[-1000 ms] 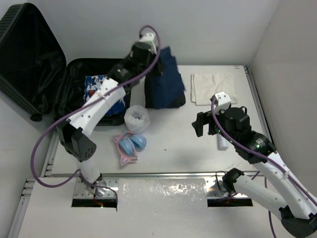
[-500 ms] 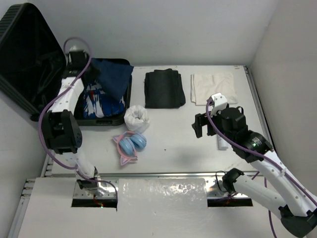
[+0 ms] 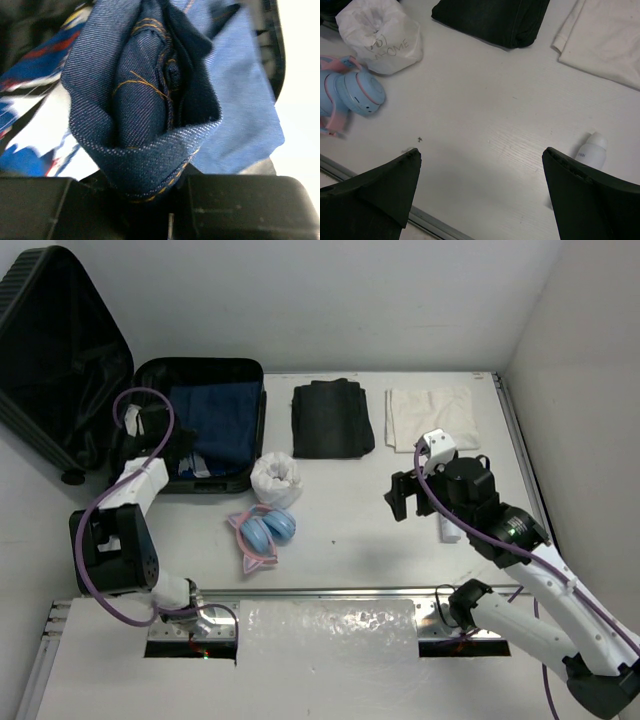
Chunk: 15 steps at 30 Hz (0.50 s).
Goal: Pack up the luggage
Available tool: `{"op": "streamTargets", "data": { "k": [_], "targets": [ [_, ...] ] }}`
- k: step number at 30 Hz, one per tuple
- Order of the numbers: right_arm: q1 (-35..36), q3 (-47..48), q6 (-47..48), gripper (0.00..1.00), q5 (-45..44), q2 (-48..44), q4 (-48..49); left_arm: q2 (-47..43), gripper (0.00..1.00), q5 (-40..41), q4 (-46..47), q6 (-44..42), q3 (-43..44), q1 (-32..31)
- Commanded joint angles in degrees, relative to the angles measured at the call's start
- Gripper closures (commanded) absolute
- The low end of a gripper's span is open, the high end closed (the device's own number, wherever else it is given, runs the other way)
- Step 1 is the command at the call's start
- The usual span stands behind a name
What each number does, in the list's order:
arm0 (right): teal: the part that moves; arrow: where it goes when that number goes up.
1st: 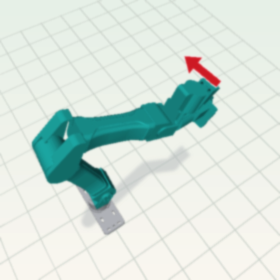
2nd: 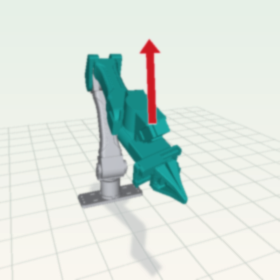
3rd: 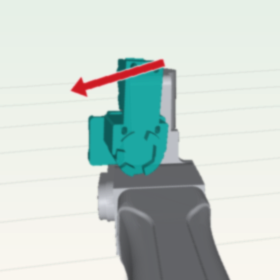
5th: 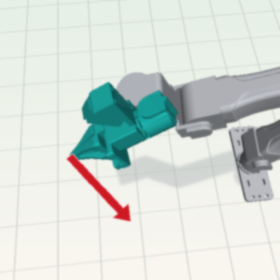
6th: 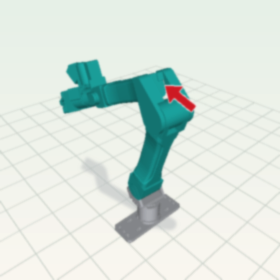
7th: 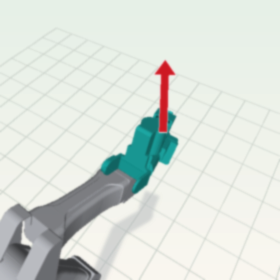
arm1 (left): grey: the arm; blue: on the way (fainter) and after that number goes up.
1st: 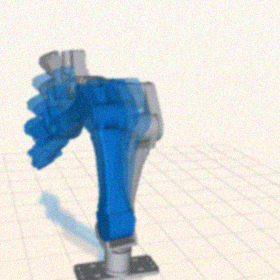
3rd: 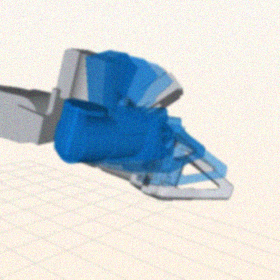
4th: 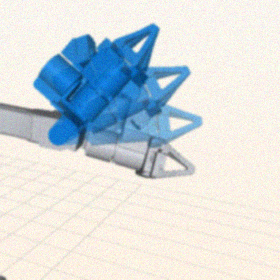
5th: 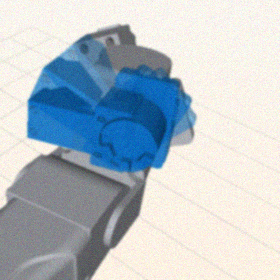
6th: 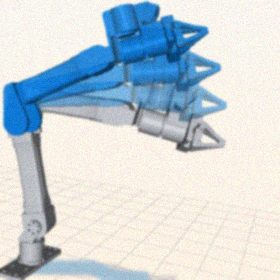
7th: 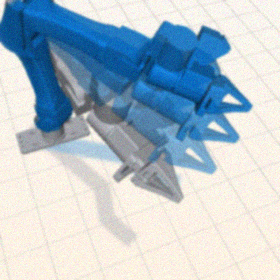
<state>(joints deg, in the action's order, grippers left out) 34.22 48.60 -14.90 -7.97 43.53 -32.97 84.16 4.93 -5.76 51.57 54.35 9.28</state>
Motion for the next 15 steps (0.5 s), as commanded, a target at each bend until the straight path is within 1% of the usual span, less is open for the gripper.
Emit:
{"op": "streamTargets", "data": {
  "k": [1,4,7,8,9,10,11,12,13,14,15],
  "targets": [
    [-0.1,-0.8,0.4,0.01,1.2,-0.3,2.5,-4.2,1.0,2.9,0.0,2.1,-2.1,2.4],
    [-0.1,-1.4,0.2,0.01,1.2,0.1,3.1,-4.8,1.0,2.4,-3.1,0.5,-2.3,2.9],
    [-0.1,-1.7,-0.4,0.01,2.4,0.8,4.4,-6.8,0.99,0.9,-1.5,0.0,-5.7,2.9],
    [-0.1,-1.7,-0.6,0.01,2.8,0.9,4.6,-7.6,0.93,2.1,-1.4,-0.1,-6.3,3.0],
    [-0.2,-1.7,-0.7,0.01,3.2,1.4,4.8,-7.7,0.88,2.6,-1.7,-0.3,-6.4,3.1],
    [-0.2,-1.7,-0.9,0.01,3.9,1.5,5.1,-7.6,0.77,3.4,-2.8,-0.2,-6.0,3.3],
    [-0.1,-1.7,-0.9,0.01,4.1,1.7,5.1,-7.5,0.6,3.7,-2.9,-1.1,-5.9,3.3],
    [-0.1,-1.7,-0.8,0.01,4.3,1.9,5.3,-7.3,0.39,3.3,-3.1,-1.5,-5.7,3.4],
    [-0.1,-1.7,-0.7,0.01,4.4,2.0,5.2,-7.3,0.09,3.1,-4.2,-1.8,-4.4,3.4],
    [-0.1,-1.8,-0.6,0.01,4.4,1.9,5.1,-7.3,0.04,3.1,-6.7,-3.0,-3.6,3.4],
    [-0.1,-1.8,-0.4,0.01,3.9,2.0,5.1,-7.7,0.02,3.2,-8.3,-3.8,-2.9,3.4]
  ]
}}
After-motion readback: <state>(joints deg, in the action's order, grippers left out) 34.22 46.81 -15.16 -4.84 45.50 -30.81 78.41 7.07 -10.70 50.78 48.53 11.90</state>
